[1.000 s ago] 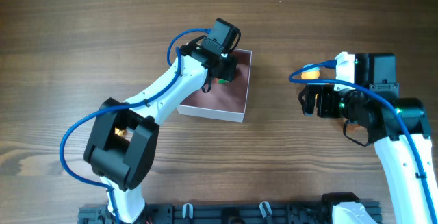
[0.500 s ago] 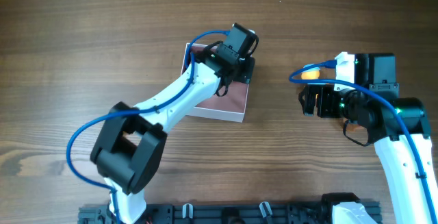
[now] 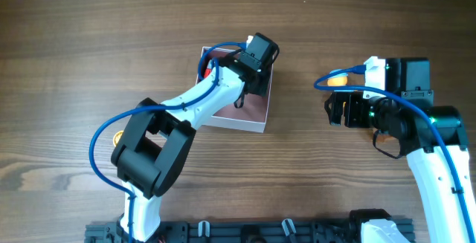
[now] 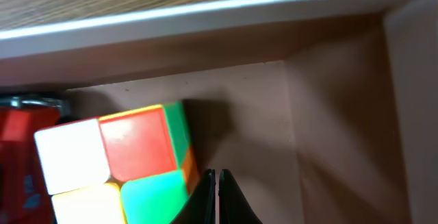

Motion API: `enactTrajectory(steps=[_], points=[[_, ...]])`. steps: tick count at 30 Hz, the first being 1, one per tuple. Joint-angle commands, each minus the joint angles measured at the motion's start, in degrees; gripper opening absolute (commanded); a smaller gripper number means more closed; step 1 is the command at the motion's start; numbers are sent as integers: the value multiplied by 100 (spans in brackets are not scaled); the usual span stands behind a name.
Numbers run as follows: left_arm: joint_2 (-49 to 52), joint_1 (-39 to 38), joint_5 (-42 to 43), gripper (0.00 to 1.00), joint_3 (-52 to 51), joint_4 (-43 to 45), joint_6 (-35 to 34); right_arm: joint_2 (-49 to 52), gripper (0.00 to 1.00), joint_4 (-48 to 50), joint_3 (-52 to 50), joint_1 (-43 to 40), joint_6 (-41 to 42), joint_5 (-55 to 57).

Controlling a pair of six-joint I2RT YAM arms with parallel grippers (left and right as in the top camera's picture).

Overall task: Pack container
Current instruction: 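Carry the cube with the left gripper into the box beside the truck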

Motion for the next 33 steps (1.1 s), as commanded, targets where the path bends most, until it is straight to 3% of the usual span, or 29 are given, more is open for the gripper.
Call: enactTrajectory(steps=[1, 13, 17, 20, 22, 25, 27, 30, 33], points=[[74, 46, -192, 7, 101, -46, -68, 2, 100, -2, 120, -2, 79, 96], [13, 37, -382, 15, 186, -258, -24, 2, 100, 4, 120, -2, 72, 96], [-627, -42, -389, 21, 402, -599, -22, 2, 100, 11, 120, -2, 70, 96], [-1456, 2, -538, 44, 402, -1172, -28, 2, 100, 13, 120, -2, 68, 98], [-2109, 205, -1036, 81, 402, -1904, -457, 2, 100, 15, 120, -2, 68, 96], [-2938, 1246, -1064, 100, 402, -3145, -1563, 2, 100, 15, 120, -2, 68, 96], [-3294, 2310, -885, 100, 376, -3904, -2376, 2, 100, 15, 120, -2, 68, 96], [-3556, 3582, -267, 100, 20, -4004, -2461, 2, 100, 13, 120, -2, 68, 96], [-3628, 4347, -122, 100, -514, -3917, -2472, 2, 100, 13, 120, -2, 70, 96]])
